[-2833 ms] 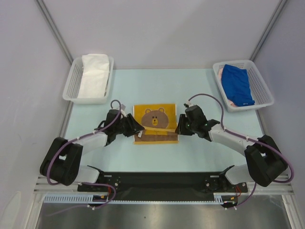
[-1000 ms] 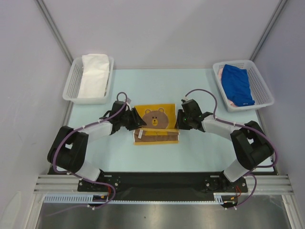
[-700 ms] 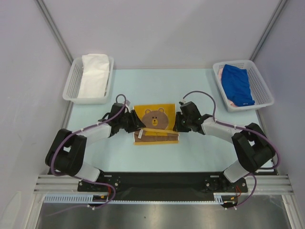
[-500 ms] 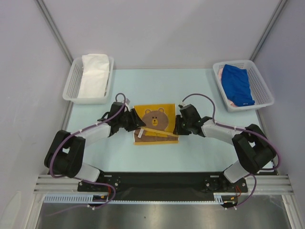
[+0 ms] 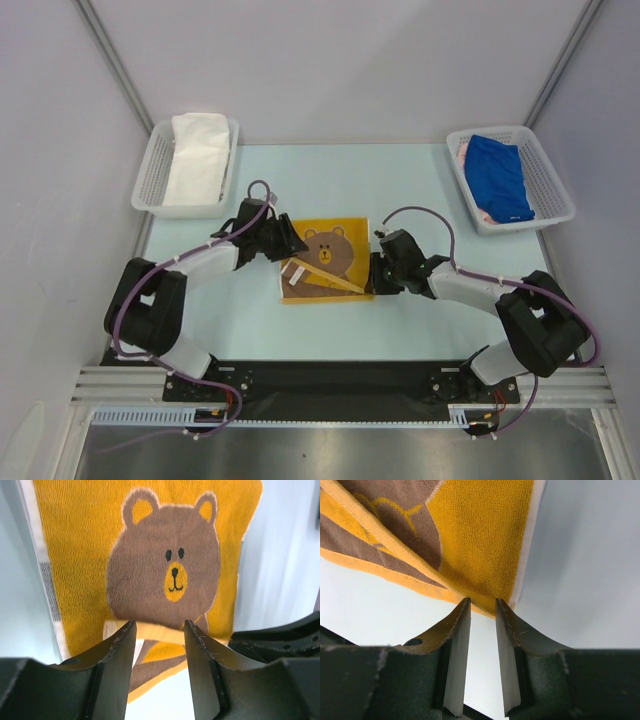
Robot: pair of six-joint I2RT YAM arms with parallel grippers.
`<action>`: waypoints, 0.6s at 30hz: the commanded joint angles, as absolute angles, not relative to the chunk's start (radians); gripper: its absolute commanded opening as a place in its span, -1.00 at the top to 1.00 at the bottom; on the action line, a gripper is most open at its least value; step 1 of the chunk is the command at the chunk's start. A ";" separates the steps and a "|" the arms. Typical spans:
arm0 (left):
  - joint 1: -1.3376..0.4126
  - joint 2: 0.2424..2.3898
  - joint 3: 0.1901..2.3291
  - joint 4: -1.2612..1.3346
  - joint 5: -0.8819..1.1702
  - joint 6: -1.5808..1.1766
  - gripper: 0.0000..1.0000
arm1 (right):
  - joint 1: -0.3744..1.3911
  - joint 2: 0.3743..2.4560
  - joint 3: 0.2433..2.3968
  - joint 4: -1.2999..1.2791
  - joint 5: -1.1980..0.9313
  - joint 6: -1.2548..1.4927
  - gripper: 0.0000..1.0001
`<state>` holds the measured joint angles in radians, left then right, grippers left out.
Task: Fold and stack the towels
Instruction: Fold the towel
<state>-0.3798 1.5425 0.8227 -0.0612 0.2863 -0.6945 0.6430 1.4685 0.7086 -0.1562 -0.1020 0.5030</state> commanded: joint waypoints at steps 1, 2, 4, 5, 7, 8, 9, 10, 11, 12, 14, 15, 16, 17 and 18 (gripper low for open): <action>-0.387 1.580 0.891 -0.087 0.261 -0.660 0.02 | 0.658 1.436 0.696 -0.129 -0.120 0.497 0.35; -0.387 1.589 0.891 -0.078 0.264 -0.663 0.02 | 0.658 1.434 0.696 -0.129 -0.121 0.497 0.35; -0.387 1.598 0.890 -0.077 0.268 -0.663 0.03 | 0.661 1.431 0.692 -0.124 -0.124 0.499 0.35; -0.387 1.600 0.888 -0.077 0.273 -0.663 0.03 | 0.661 1.433 0.692 -0.123 -0.127 0.496 0.35; -0.387 1.591 0.871 -0.071 0.278 -0.664 0.03 | 0.663 1.434 0.690 -0.120 -0.132 0.497 0.35; -0.387 1.583 0.861 -0.061 0.279 -0.667 0.03 | 0.664 1.436 0.690 -0.118 -0.138 0.495 0.35; -0.387 1.566 0.845 -0.060 0.281 -0.667 0.03 | 0.666 1.436 0.690 -0.117 -0.143 0.495 0.35; -0.387 1.560 0.839 -0.063 0.282 -0.669 0.03 | 0.667 1.434 0.689 -0.115 -0.143 0.497 0.35; -0.387 1.552 0.833 -0.061 0.284 -0.669 0.03 | 0.667 1.433 0.689 -0.115 -0.144 0.499 0.35; -0.387 1.545 0.819 -0.063 0.288 -0.669 0.03 | 0.669 1.433 0.690 -0.115 -0.146 0.497 0.35; -0.387 1.520 0.808 -0.067 0.296 -0.667 0.03 | 0.670 1.428 0.692 -0.117 -0.146 0.495 0.35; -0.387 1.511 0.793 -0.069 0.299 -0.666 0.03 | 0.670 1.425 0.692 -0.118 -0.144 0.499 0.35; -0.385 1.488 0.782 -0.074 0.301 -0.666 0.03 | 0.670 1.422 0.693 -0.123 -0.140 0.499 0.35; -0.387 1.476 0.772 -0.072 0.304 -0.667 0.03 | 0.669 1.413 0.696 -0.126 -0.138 0.497 0.34; -0.387 1.461 0.743 -0.074 0.304 -0.669 0.03 | 0.670 1.410 0.698 -0.132 -0.137 0.497 0.34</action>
<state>-0.3801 1.5379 0.7811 -0.0776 0.2821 -0.6872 0.6640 1.4548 0.6952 -0.1444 -0.1318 0.5030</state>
